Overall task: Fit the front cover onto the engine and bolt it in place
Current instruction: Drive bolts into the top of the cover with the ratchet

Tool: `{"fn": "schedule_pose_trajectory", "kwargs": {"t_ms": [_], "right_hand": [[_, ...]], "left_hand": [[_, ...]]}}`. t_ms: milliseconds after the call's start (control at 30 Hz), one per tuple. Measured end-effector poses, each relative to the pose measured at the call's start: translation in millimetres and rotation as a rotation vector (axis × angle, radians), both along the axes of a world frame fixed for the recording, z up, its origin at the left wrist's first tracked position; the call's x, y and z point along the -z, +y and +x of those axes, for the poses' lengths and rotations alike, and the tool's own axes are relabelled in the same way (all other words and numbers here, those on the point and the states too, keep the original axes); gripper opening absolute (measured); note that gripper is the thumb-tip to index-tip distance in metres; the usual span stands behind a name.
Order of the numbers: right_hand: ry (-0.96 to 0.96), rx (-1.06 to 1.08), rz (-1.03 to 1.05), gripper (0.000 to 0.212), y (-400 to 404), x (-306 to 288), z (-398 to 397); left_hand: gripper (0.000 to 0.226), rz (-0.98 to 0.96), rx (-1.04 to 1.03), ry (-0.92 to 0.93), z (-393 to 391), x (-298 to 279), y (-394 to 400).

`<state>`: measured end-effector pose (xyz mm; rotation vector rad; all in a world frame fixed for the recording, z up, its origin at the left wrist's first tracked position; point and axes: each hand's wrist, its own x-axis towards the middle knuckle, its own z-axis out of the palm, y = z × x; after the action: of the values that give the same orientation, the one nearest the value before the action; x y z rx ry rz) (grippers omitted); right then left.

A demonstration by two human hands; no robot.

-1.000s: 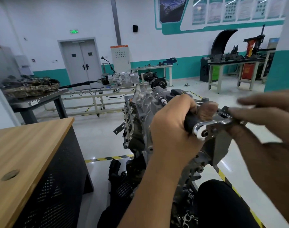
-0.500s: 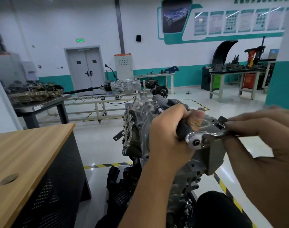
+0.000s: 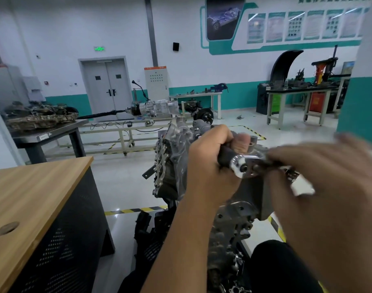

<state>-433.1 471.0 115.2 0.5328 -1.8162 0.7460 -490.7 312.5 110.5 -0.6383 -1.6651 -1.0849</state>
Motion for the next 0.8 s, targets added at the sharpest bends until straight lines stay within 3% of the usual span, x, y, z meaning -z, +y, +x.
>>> {"fn": "schedule_pose_trajectory", "kwargs": {"t_ms": [33,67,100,133,167,200,267,333,433,467,533,600,667,733,800], "right_hand": [[-0.226,-0.068,-0.032,0.015,-13.2,-2.2,-1.6],[-0.536,-0.206,0.066,0.022,-10.4,3.8,15.9],[-0.544,-0.329,0.031,0.026,-3.3,23.0,11.8],[-0.525,-0.368,0.034,0.023,-0.8,31.3,8.0],[-0.527,-0.358,0.224,0.019,-6.2,34.4,14.9],[-0.497,-0.291,0.257,0.018,-11.0,31.0,15.5],[-0.251,-0.180,0.218,0.022,-24.2,25.3,32.3],[-0.217,-0.245,0.256,0.040,-26.1,24.9,37.1],[-0.206,-0.237,0.153,0.036,-33.0,4.9,16.2],[-0.203,-0.254,0.119,0.030,-36.8,2.1,13.9],[-0.231,-0.278,0.063,0.014,-40.8,1.1,13.1],[-0.273,-0.255,0.038,0.018,-43.2,-4.1,13.2],[-0.264,-0.216,0.071,0.024,-46.4,-6.1,11.9],[-0.199,-0.085,0.209,0.029,-47.1,-6.4,12.1],[-0.135,0.007,0.315,0.029,-46.9,-6.8,12.4]], "left_hand": [[0.040,0.034,0.009,0.010,-2.7,1.6,-0.7],[0.039,0.061,0.005,0.035,-3.6,3.9,-1.5],[0.039,0.094,-0.013,0.061,-4.4,7.1,-2.0],[0.039,0.135,-0.035,0.075,-4.7,10.6,-1.5],[0.039,0.189,-0.050,0.072,-5.3,14.9,0.1],[0.040,0.254,-0.060,0.060,-5.2,18.7,1.8],[0.043,0.331,-0.058,0.026,-4.0,22.5,6.4],[0.046,0.317,0.015,-0.068,-2.2,17.2,10.4],[0.041,0.396,0.194,-0.289,-2.7,6.5,12.6],[0.032,0.366,0.173,-0.327,-1.0,5.7,11.6],[0.009,0.224,-0.151,-0.298,7.1,11.7,5.3],[0.041,0.229,-0.513,-0.200,9.5,24.3,-11.8],[0.071,0.251,-0.626,-0.295,5.5,27.0,-33.4],[0.084,0.175,-0.454,-0.540,-6.0,21.2,-53.5],[0.078,0.115,-0.280,-0.632,-17.1,15.3,-66.2]]}}
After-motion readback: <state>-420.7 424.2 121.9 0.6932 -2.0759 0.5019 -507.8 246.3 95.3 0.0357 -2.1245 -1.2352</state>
